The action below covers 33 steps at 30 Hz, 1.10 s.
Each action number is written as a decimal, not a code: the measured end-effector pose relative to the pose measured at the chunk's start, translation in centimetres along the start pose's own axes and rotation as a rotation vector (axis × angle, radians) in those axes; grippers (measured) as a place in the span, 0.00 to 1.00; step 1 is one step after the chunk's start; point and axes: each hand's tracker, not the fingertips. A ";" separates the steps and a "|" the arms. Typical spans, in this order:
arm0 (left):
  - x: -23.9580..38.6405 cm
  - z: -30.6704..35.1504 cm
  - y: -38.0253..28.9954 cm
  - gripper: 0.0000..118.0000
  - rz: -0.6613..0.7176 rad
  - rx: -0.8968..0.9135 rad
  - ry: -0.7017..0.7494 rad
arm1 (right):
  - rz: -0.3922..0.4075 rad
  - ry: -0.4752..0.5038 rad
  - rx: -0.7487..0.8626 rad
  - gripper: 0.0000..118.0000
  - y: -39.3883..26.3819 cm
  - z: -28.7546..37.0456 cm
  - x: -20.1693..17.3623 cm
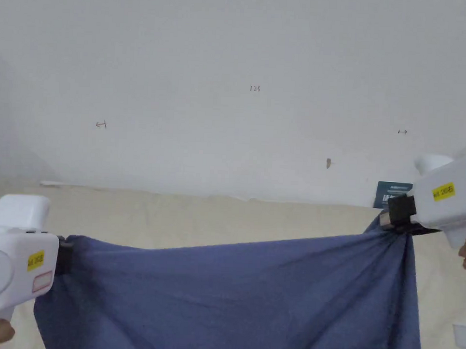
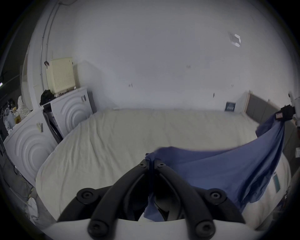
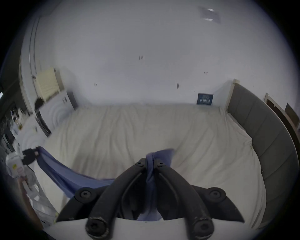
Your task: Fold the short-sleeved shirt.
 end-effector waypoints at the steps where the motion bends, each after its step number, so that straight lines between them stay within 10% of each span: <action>1: 0.1 0.8 1.4 0.04 0.013 0.023 -0.011 | -0.021 0.024 0.038 0.05 0.8 1.7 0.1; 13: 1.9 6.6 16.4 0.04 -0.015 0.258 -0.012 | 0.019 -0.017 0.290 0.05 10.1 11.9 -1.0; 33: 5.1 -3.1 32.0 0.04 -0.008 0.385 0.058 | -0.050 -0.039 0.423 0.05 26.8 6.5 0.0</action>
